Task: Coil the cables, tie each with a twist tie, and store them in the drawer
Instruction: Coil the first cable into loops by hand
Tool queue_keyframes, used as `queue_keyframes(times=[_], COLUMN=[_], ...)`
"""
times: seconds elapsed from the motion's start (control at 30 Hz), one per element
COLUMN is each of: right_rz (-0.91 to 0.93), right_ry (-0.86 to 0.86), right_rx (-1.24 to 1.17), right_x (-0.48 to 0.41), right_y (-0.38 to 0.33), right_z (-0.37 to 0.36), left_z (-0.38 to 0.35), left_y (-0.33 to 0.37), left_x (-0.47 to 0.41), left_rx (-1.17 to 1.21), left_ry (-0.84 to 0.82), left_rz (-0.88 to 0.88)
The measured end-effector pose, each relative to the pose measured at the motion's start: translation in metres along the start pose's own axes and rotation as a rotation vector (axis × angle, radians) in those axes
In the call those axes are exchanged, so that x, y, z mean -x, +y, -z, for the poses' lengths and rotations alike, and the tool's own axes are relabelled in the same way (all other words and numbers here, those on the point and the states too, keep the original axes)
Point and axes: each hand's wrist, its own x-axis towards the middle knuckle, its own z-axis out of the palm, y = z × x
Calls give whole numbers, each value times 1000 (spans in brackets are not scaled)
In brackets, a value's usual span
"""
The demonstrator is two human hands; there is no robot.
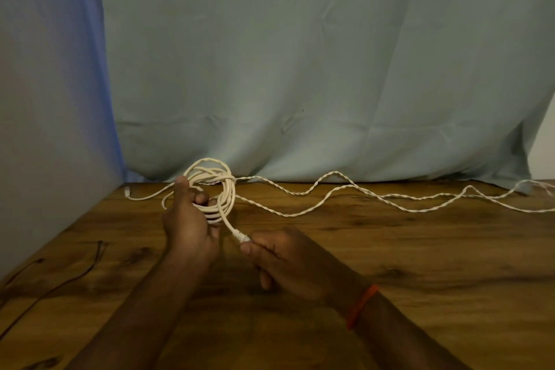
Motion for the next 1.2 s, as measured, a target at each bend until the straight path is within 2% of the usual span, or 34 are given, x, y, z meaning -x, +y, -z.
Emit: queue_keyframes(times=[0.13, 0.27, 0.53, 0.63, 0.87, 1.0, 1.1, 1.2], right_rz=[-84, -172, -62, -8, 123, 228, 237, 222], right_ry=[-91, -119, -8, 10, 272, 574, 626, 623], right_rx=[-58, -158, 336, 393, 569, 638, 657, 621], right_x=[-3, -2, 0, 1, 1, 0, 1, 1], right_y=[11, 25, 25, 19, 23, 12, 7, 9], right_z=[5, 13, -2, -5, -10, -5, -4, -2], left_z=[0, 0, -11, -12, -9, -10, -10, -12], left_y=[4, -2, -22, -28, -26, -28, -37, -36], left_x=[0, 2, 37, 42, 40, 37, 43, 52], left_rx=[188, 298, 317, 266, 156, 62, -113, -165], left_ry=[-73, -214, -311, -357, -524, -511, -460, -401], left_rz=[85, 134, 197, 205, 182, 183, 33, -78])
